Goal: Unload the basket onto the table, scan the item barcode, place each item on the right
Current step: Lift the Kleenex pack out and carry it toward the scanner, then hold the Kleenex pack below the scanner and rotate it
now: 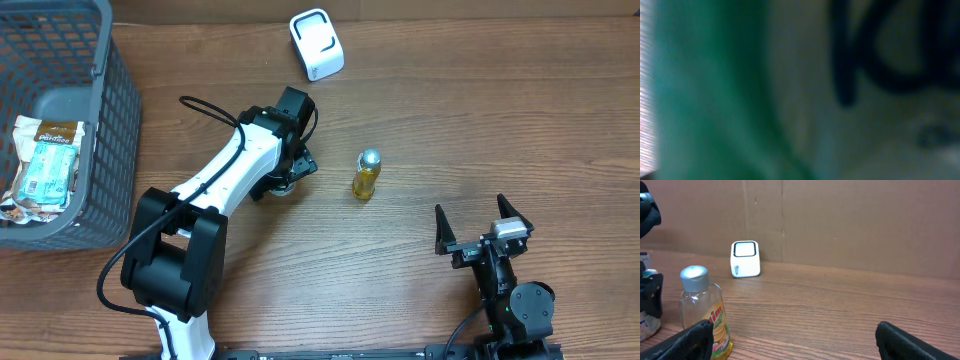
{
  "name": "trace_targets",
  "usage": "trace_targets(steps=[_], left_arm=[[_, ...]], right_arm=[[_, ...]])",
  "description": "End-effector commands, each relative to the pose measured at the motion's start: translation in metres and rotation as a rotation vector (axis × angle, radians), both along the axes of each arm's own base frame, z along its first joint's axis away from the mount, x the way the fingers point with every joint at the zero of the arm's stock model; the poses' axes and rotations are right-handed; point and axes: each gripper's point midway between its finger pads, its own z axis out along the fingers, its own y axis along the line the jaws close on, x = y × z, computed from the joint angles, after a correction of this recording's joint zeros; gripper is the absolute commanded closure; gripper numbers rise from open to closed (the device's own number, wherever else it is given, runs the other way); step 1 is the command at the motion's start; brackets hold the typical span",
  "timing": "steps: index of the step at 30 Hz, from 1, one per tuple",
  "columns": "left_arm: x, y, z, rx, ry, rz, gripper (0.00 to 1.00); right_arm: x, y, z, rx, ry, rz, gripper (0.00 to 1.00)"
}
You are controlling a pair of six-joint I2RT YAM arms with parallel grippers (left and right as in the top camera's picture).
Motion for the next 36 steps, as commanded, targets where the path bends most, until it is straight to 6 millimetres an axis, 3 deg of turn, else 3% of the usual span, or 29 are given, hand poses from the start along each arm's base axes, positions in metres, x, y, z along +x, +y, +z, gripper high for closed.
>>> trace_targets(steps=[1, 10, 14, 22, 25, 29, 34, 36], left_arm=[[0.001, -0.004, 0.003, 0.0, 0.0, -0.091, 0.0], [0.02, -0.002, 0.05, 0.062, -0.011, -0.578, 0.0], [0.03, -0.001, 0.055, 0.107, -0.036, -0.731, 0.0], [0.046, 0.007, 0.057, 0.167, -0.086, -0.714, 0.01], [0.047, 0.007, 0.058, 0.158, -0.096, -0.671, 0.08], [0.045, 0.005, 0.057, 0.14, -0.092, -0.652, 0.27], [0.041, 0.0, 0.056, 0.108, -0.08, -0.659, 0.44], [0.039, 0.001, 0.058, 0.108, -0.074, -0.661, 0.46]], right_arm=[[0.001, -0.002, -0.003, -0.005, 0.001, -0.012, 0.0], [0.001, -0.002, -0.003, -0.005, 0.001, -0.012, 0.0], [0.001, -0.002, -0.003, -0.005, 0.001, -0.012, 0.0], [0.001, -0.002, -0.003, -0.005, 0.001, -0.012, 0.0], [0.001, -0.002, -0.003, -0.005, 0.001, -0.012, 0.0], [0.001, -0.002, -0.003, -0.005, 0.001, -0.012, 0.0], [0.001, -0.002, -0.003, -0.005, 0.001, -0.012, 0.0], [0.001, -0.002, -0.003, -0.005, 0.001, -0.012, 0.0]])
